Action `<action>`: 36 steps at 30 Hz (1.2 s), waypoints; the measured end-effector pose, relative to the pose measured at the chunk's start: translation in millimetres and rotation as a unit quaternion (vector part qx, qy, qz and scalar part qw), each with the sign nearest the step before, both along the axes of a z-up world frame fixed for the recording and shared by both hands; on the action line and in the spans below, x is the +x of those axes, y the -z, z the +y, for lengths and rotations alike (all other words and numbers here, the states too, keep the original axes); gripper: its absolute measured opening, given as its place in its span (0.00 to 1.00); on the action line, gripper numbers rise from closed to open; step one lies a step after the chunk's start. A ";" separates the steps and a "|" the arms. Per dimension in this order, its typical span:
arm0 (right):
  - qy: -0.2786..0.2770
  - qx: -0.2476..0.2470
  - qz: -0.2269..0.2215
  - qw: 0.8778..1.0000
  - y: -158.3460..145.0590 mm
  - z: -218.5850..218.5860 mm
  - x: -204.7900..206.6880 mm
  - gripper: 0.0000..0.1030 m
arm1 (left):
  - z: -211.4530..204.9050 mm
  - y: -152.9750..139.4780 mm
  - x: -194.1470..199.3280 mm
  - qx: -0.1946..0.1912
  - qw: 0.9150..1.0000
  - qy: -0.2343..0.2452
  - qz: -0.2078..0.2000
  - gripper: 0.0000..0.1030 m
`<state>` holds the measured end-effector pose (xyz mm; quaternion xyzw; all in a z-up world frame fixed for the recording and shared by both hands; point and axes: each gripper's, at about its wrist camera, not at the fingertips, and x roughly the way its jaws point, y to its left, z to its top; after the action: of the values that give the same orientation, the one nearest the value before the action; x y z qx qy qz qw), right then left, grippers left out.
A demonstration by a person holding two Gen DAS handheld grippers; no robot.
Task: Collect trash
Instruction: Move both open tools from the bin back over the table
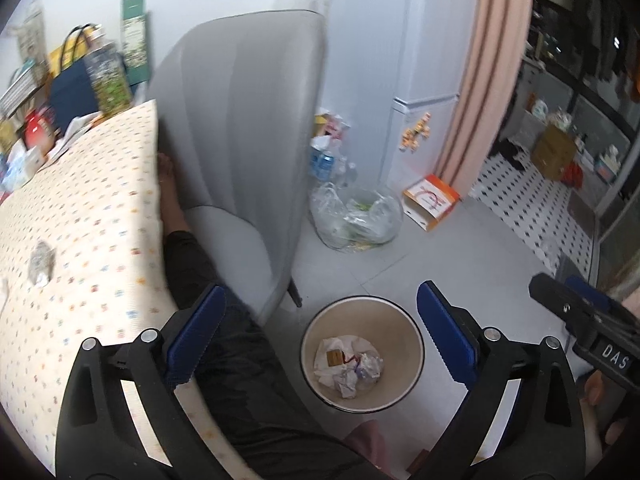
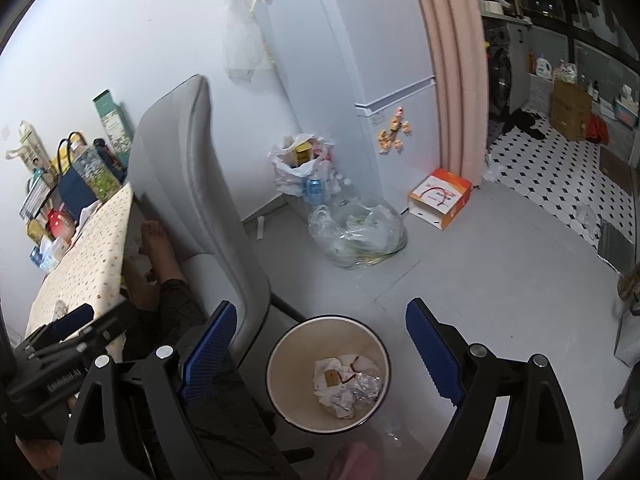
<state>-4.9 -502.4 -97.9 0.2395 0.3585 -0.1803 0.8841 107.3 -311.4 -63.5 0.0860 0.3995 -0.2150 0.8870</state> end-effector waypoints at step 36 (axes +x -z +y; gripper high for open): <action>-0.187 -0.058 -0.043 0.980 -85.0 217.5 75.7 0.92 | 273.4 -45.9 6.9 -0.094 0.967 -0.232 -0.055 0.94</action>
<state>70.8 -284.8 -12.9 0.1238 0.3473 -0.0218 0.9293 114.2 -38.0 -17.6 -0.0810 0.3376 -0.0343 0.9372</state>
